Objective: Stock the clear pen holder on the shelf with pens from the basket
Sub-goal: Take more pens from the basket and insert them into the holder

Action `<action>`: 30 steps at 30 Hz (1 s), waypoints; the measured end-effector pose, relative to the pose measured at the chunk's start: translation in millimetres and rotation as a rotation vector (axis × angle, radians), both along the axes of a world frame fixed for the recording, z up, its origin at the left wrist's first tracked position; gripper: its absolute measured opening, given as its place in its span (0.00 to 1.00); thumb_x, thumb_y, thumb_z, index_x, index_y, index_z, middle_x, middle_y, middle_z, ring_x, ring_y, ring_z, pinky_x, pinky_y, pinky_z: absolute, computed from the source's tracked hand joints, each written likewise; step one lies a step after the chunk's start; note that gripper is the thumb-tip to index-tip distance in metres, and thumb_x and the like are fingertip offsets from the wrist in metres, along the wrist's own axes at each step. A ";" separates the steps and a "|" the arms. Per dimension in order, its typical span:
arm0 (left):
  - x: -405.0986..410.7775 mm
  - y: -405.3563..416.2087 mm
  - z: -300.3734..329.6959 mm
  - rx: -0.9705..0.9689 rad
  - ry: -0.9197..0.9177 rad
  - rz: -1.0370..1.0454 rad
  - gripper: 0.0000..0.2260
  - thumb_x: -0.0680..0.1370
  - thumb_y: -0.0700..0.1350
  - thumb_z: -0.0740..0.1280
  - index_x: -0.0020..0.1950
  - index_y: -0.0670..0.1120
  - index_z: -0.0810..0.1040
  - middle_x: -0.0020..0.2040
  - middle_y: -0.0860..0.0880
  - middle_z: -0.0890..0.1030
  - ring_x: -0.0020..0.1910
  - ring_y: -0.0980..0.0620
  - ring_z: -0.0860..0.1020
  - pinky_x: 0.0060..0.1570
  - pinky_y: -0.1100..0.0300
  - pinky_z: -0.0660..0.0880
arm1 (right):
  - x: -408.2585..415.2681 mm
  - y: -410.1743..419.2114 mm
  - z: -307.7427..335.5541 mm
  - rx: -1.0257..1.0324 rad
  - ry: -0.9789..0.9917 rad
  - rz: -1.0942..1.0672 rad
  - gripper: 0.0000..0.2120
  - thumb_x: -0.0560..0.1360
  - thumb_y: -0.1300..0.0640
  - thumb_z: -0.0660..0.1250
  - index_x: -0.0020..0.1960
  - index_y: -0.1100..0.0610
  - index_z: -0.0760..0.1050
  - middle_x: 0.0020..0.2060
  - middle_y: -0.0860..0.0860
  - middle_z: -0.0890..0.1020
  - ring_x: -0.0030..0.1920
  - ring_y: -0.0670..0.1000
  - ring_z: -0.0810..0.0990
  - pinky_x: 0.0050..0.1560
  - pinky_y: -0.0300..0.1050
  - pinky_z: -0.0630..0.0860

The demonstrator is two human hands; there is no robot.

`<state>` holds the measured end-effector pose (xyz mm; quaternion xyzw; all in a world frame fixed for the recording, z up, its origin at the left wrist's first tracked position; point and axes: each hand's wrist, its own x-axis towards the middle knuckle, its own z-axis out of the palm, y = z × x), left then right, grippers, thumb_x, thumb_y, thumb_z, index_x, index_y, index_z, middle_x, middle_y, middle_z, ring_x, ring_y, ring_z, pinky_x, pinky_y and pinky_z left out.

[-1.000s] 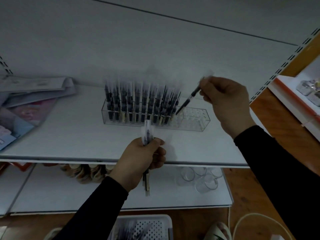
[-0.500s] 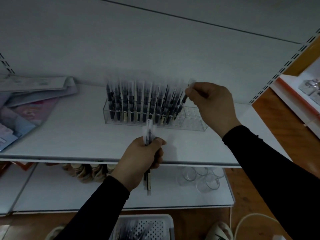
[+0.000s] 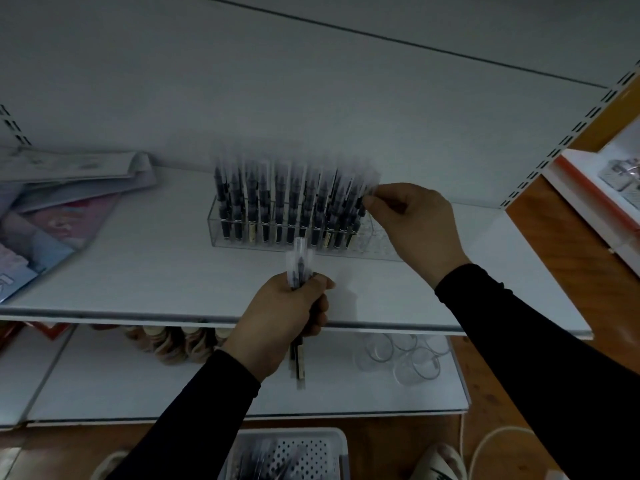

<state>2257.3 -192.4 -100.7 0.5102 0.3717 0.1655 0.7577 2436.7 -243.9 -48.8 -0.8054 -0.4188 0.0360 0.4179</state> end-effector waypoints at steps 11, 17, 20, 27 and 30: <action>4.0 -12.1 8.1 -0.138 -0.130 -0.181 0.11 0.82 0.42 0.60 0.47 0.41 0.81 0.36 0.45 0.83 0.32 0.52 0.79 0.34 0.62 0.78 | -41.1 -34.4 -16.9 -0.308 0.635 0.389 0.10 0.78 0.54 0.67 0.42 0.59 0.81 0.28 0.51 0.79 0.32 0.46 0.77 0.43 0.37 0.75; 9.5 -13.2 2.1 -0.084 -0.096 -0.186 0.10 0.82 0.42 0.60 0.53 0.41 0.80 0.46 0.42 0.85 0.43 0.48 0.83 0.50 0.55 0.79 | -26.8 -38.2 -17.3 -0.155 0.658 0.241 0.04 0.76 0.57 0.69 0.45 0.56 0.81 0.38 0.49 0.84 0.41 0.44 0.81 0.47 0.38 0.78; 12.0 -12.1 0.2 -0.114 -0.082 -0.081 0.09 0.81 0.42 0.60 0.53 0.40 0.79 0.44 0.42 0.85 0.42 0.48 0.83 0.47 0.56 0.81 | -7.3 -36.4 -6.2 0.020 0.636 0.110 0.05 0.76 0.57 0.68 0.43 0.55 0.82 0.37 0.50 0.84 0.40 0.47 0.82 0.45 0.42 0.78; 11.9 -9.5 -1.4 -0.195 -0.114 0.058 0.09 0.81 0.40 0.60 0.50 0.36 0.78 0.34 0.43 0.81 0.31 0.48 0.80 0.33 0.58 0.80 | 33.8 -18.1 31.2 0.264 0.236 -0.068 0.06 0.77 0.54 0.67 0.42 0.51 0.81 0.35 0.50 0.84 0.37 0.48 0.82 0.49 0.48 0.82; 11.8 -10.3 -0.4 -0.150 -0.068 0.067 0.09 0.81 0.40 0.60 0.47 0.38 0.78 0.30 0.46 0.78 0.27 0.50 0.77 0.27 0.61 0.76 | 39.1 -5.4 35.4 0.243 0.090 -0.059 0.07 0.77 0.53 0.66 0.45 0.52 0.81 0.37 0.49 0.84 0.39 0.48 0.83 0.51 0.52 0.81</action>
